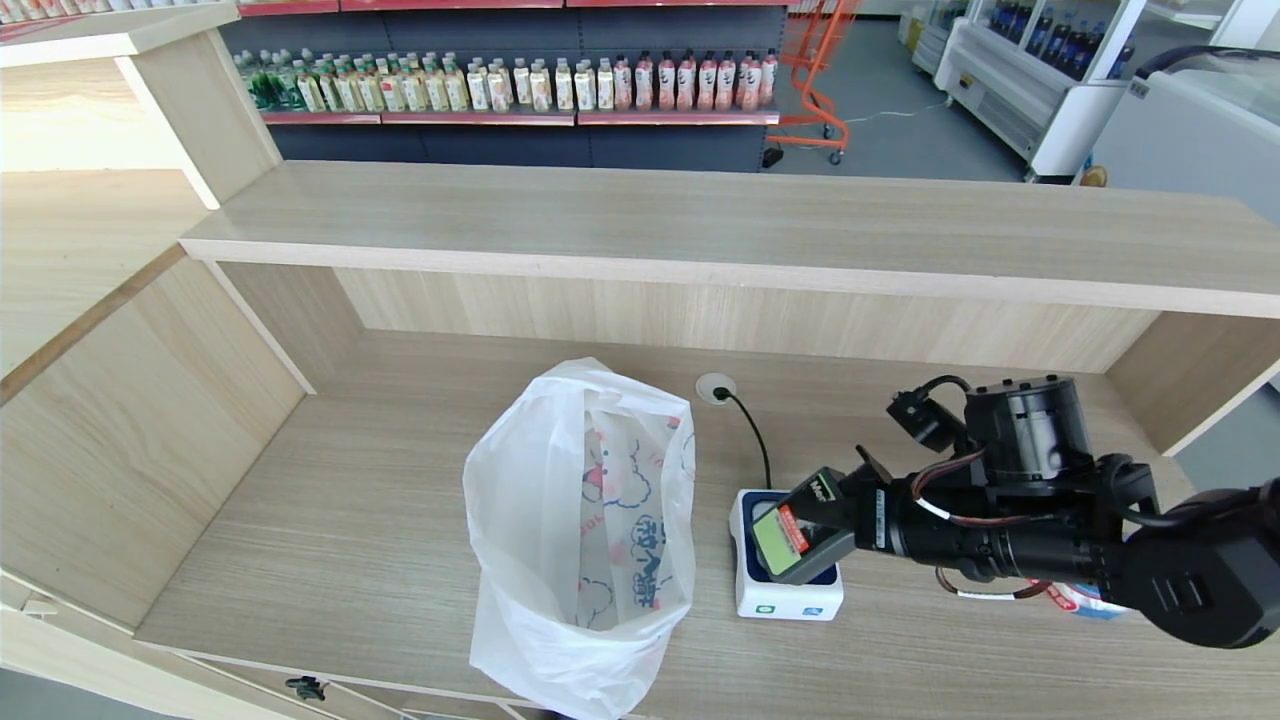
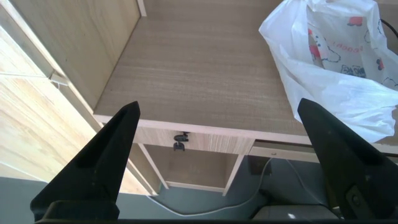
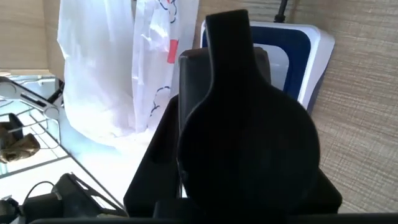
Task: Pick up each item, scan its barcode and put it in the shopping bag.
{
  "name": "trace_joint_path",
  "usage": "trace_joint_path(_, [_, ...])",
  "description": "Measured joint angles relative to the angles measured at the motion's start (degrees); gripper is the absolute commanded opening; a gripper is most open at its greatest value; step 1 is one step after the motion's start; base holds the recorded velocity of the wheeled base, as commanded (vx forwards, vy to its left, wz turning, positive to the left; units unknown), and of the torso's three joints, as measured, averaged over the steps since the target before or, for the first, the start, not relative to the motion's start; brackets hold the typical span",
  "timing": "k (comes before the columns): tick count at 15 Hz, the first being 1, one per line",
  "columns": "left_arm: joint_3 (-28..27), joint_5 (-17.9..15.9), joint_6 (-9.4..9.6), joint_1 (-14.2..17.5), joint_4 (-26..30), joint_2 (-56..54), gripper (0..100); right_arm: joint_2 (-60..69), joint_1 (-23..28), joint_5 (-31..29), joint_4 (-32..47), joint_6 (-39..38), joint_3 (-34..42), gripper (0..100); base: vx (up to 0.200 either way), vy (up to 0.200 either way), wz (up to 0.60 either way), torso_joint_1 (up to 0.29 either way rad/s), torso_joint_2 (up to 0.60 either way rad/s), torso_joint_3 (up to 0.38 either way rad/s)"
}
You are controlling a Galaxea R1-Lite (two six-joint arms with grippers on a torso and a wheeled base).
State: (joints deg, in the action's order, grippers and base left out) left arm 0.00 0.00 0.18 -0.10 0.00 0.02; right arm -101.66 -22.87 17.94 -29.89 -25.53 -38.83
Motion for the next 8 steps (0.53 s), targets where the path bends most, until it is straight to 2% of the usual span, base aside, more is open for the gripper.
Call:
trace_joint_path(2, [0.0, 0.0, 0.0, 0.0, 0.0, 0.0, 100, 0.23, -0.06, 0.01, -0.45, -1.32, -0.63, 0, 0.0, 0.0, 0.0, 0.0, 0.0, 0.0])
trace_joint_path(4, [0.0, 0.0, 0.02, 0.0, 0.0, 0.0, 100, 1.9, -0.17, 0.68, -3.61, -8.13, -2.99, 0, 0.0, 0.0, 0.0, 0.0, 0.0, 0.0])
trace_joint_path(5, [0.0, 0.0, 0.0, 0.0, 0.0, 0.0, 100, 3.51, -0.3, 1.07, -3.94, -9.07, -4.33, 0, 0.0, 0.0, 0.0, 0.0, 0.0, 0.0])
trace_joint_path(7, [0.0, 0.0, 0.02, 0.0, 0.0, 0.0, 100, 6.57, 0.79, 1.21, -1.9, -1.97, -5.49, 0, 0.0, 0.0, 0.0, 0.0, 0.0, 0.0])
trace_joint_path(8, [0.0, 0.0, 0.0, 0.0, 0.0, 0.0, 100, 7.95, 1.95, 0.96, -0.62, 4.29, -5.44, 0, 0.0, 0.0, 0.0, 0.0, 0.0, 0.0])
